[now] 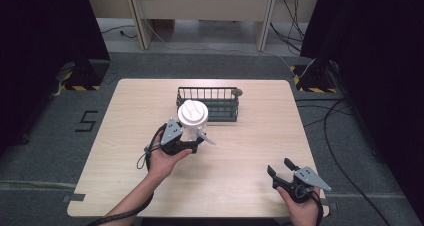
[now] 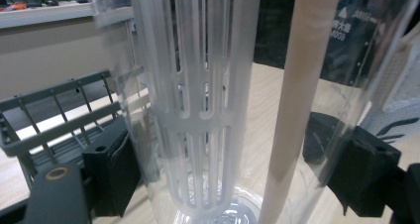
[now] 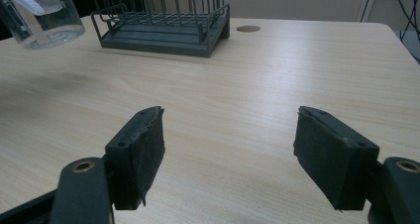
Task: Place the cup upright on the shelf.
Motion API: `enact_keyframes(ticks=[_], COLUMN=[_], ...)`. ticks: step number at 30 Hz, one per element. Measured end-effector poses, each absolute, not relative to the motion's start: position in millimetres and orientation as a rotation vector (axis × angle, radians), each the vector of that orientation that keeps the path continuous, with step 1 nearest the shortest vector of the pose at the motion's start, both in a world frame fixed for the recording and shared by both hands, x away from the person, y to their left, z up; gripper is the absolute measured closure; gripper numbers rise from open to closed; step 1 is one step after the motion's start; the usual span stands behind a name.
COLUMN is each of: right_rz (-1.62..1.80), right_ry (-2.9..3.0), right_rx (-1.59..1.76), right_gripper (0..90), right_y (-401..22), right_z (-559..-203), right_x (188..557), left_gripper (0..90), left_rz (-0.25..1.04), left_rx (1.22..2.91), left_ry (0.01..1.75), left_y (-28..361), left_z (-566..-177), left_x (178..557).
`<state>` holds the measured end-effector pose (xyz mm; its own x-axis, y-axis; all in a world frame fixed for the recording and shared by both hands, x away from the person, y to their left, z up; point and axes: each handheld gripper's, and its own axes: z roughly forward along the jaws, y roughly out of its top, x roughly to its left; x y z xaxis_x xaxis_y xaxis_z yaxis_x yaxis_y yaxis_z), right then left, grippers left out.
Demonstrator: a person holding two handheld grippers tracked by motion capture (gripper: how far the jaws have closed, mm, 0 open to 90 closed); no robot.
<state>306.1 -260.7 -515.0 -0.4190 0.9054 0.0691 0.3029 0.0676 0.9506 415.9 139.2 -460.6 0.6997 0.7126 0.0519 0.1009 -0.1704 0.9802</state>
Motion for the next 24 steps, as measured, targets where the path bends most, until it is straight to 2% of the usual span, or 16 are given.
enact_keyframes(ticks=[24], right_rz=[1.368], right_ry=[1.781], right_rx=[1.200], right_gripper=[28.9], right_y=[-262], right_z=[-515], right_x=[306], left_gripper=[18.0], left_rz=[0.635], left_rx=[1.674], left_ry=[0.655], left_y=[112], left_z=[-442], left_x=[453])
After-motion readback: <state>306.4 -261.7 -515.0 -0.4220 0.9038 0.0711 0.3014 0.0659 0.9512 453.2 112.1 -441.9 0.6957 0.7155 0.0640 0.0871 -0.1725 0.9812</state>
